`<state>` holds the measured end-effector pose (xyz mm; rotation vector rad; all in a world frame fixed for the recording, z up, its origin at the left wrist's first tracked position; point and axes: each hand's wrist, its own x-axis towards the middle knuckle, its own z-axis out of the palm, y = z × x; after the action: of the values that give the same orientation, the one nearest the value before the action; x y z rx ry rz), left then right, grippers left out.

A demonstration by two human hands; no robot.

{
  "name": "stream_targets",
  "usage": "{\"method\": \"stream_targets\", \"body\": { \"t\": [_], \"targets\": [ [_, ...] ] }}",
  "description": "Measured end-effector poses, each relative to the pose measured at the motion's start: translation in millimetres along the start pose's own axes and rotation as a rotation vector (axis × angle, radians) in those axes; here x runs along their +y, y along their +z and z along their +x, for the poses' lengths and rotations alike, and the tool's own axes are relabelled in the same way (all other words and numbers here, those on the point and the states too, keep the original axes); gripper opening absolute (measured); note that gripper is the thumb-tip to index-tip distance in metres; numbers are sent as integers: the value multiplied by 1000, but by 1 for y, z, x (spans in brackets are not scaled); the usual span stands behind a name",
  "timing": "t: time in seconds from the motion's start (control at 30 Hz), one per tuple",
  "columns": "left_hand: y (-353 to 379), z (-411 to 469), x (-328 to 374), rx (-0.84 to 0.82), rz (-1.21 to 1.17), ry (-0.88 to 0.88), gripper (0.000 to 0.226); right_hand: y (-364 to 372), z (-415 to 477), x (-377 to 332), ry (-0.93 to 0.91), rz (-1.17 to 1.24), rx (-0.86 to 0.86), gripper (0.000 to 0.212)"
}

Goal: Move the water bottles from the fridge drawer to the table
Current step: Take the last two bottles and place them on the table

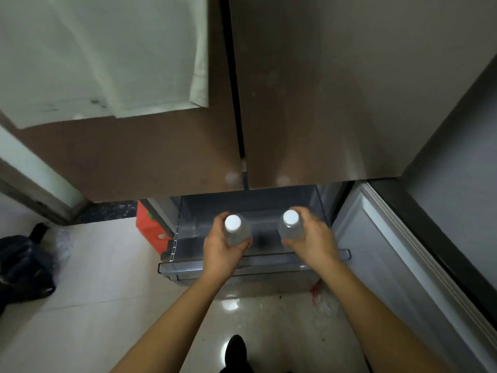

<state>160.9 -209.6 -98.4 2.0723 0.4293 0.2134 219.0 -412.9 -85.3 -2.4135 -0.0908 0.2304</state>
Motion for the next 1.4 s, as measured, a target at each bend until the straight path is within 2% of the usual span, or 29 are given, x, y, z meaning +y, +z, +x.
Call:
{"method": "stream_targets", "body": {
  "t": [0.17,0.37,0.5,0.67,0.93,1.1,1.23,1.4],
  "targets": [
    [-46,-42,17,228,-109,37,66,7,-20,-54,-381,95,-72,75],
    [-141,-119,20,490,-6,112,63,43,-68,-146,-720,226,-237,70],
    [-215,-184,-10,652,64,69,67,88,-122,-206,-901,222,-389,70],
    [-311,-293,-62,845,100,-86,67,167,-217,-279,-1119,218,-550,69],
    [-461,-497,-169,1009,206,-331,69,315,-443,-384,-1290,239,-855,62],
    [-533,-601,-209,1145,195,-422,69,380,-565,-440,-1356,210,-1044,54],
    [-583,-660,-238,1226,218,-475,73,426,-632,-483,-1433,210,-1121,57],
    [-640,-707,-286,1310,241,-539,69,501,-698,-528,-1514,200,-1173,56]
  ]
}}
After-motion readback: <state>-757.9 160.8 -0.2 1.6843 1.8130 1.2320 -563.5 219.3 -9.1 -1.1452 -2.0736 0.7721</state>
